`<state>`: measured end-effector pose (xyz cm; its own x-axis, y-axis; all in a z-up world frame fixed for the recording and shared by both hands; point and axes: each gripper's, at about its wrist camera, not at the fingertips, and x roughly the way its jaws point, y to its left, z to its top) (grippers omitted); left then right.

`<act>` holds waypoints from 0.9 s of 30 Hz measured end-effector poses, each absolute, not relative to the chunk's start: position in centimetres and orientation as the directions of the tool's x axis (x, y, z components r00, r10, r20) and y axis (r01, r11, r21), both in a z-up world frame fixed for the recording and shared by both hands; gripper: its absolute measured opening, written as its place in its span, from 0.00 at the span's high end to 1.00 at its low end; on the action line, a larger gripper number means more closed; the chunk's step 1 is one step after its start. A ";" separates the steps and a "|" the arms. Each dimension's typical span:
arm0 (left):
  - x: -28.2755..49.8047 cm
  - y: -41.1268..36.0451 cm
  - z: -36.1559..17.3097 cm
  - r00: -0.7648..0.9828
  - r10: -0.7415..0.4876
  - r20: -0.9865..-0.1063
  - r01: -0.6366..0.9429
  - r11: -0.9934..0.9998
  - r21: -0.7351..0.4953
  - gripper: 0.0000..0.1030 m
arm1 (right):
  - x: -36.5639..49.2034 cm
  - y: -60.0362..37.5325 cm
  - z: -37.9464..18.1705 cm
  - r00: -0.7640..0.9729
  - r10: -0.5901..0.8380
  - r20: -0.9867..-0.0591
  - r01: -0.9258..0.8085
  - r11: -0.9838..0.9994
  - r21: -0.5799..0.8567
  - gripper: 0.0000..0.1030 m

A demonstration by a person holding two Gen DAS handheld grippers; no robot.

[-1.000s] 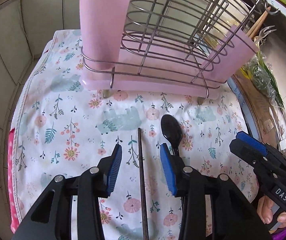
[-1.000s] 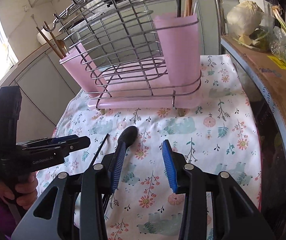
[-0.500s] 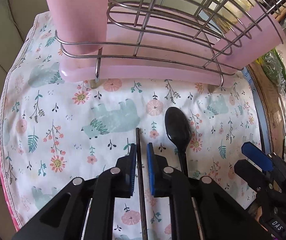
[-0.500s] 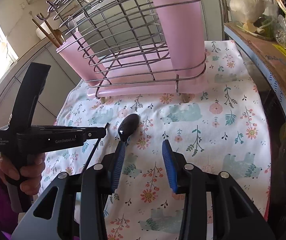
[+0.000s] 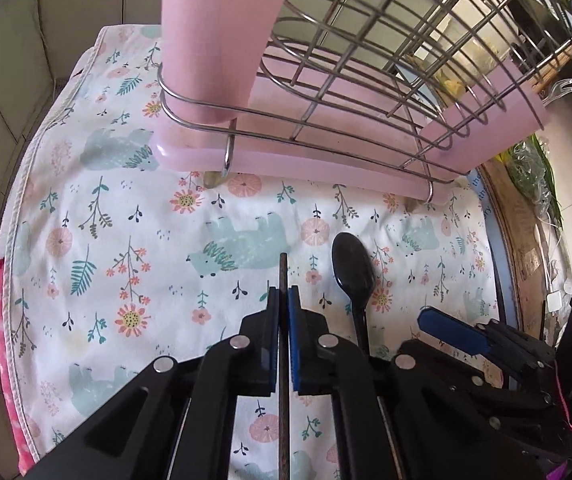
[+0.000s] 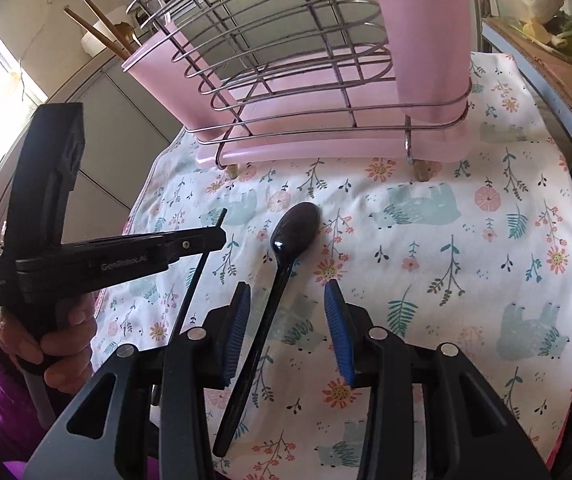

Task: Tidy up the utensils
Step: 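Grasp a dark chopstick with the left gripper while right gripper grasps the black spoon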

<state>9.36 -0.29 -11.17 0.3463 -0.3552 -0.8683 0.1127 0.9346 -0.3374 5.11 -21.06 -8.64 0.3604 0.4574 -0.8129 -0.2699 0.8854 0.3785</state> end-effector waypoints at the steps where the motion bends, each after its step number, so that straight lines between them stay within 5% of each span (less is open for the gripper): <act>1: 9.1 0.0 -10.9 0.356 -0.359 -0.863 0.112 0.933 -0.342 0.96 | 5.4 -20.7 -8.8 0.353 0.454 -0.818 -0.273 0.887 0.374 0.62; 9: 7.7 2.7 -9.0 0.404 -0.400 -0.823 0.120 0.915 -0.386 0.96 | 7.0 -17.5 -10.7 0.305 0.377 -0.875 -0.259 0.916 0.305 0.62; 19: 6.8 4.8 -7.9 0.424 -0.417 -0.804 0.134 0.907 -0.400 0.96 | 8.3 -15.9 -11.9 0.336 0.302 -0.892 -0.204 0.948 0.244 0.87; 27: 5.8 5.0 -7.0 0.466 -0.410 -0.784 0.138 0.909 -0.393 0.96 | 6.7 -17.4 -10.9 0.401 0.350 -0.847 -0.220 0.934 0.282 0.94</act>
<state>5.81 4.97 -6.98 0.4662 -0.4100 -0.7839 0.1381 0.9090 -0.3933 6.72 -17.43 -10.91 0.4009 0.3499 -0.8466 -0.2203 0.9339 0.2816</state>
